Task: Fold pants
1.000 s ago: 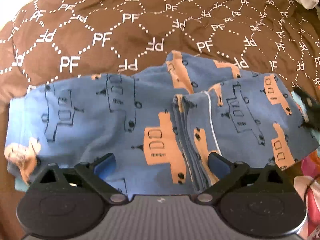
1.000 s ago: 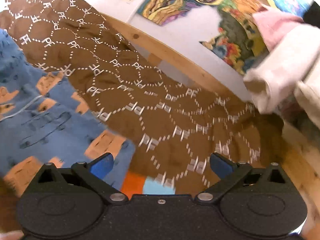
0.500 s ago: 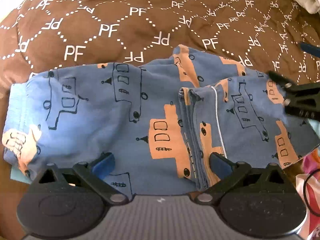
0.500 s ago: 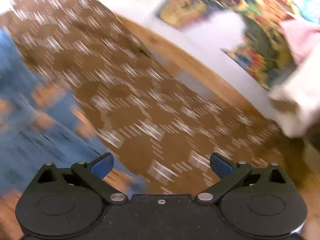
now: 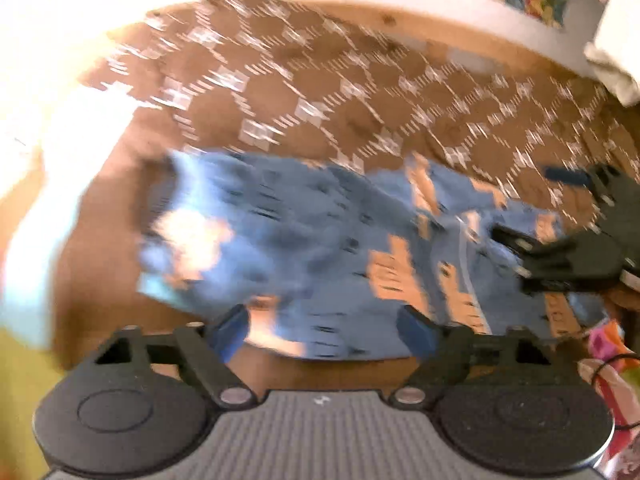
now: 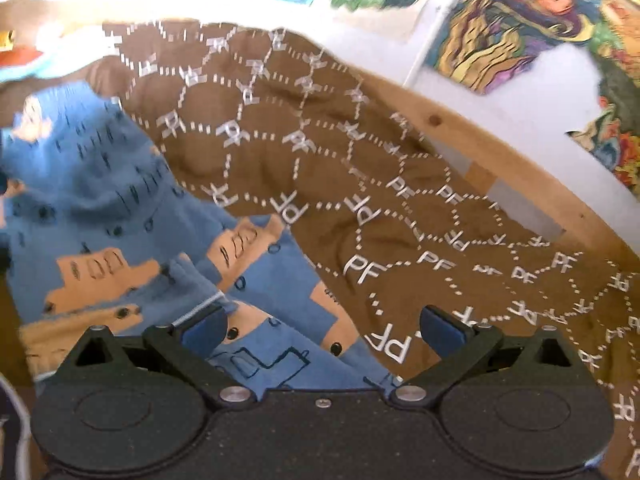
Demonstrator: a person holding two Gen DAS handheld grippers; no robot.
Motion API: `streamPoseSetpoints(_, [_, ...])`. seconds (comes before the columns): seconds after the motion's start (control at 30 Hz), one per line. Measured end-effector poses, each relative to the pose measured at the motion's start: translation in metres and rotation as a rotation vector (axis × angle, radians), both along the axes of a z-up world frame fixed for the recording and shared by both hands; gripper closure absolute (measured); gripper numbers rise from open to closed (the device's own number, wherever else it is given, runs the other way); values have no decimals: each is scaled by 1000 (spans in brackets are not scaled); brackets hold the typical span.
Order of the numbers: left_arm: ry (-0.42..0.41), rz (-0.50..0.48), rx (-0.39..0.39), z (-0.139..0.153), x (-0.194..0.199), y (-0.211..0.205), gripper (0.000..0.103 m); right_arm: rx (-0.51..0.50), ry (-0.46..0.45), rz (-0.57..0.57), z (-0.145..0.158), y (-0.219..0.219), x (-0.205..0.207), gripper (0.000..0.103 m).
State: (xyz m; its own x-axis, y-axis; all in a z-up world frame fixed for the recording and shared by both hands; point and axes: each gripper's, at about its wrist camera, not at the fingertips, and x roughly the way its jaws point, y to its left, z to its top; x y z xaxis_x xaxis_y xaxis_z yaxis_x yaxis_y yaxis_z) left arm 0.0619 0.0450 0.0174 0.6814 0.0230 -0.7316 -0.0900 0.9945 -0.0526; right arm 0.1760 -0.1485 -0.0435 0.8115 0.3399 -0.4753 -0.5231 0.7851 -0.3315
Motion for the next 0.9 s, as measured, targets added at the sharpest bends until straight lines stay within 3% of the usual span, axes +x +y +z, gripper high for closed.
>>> streamPoseSetpoints(0.2, [-59,239,-125,8,-8,49,19,60,12,9,9,-4,-43,1])
streamPoseSetpoints(0.4, [-109,389,-315,-1,5,76,2,-33,51,-12,-4,11,-64,1])
streamPoseSetpoints(0.53, [-140,439,-389,-7,11,82,0,-46,63,-28,-11,11,-71,1])
streamPoseSetpoints(0.67, [-166,442,-391,-5,12,76,0,-6,86,-40,-13,7,-68,1])
streamPoseSetpoints(0.77, [-186,392,-376,-1,12,66,0,13,96,-46,-13,4,-67,1])
streamPoseSetpoints(0.9, [-155,419,-377,-6,18,68,0,26,110,-44,-15,2,-64,1])
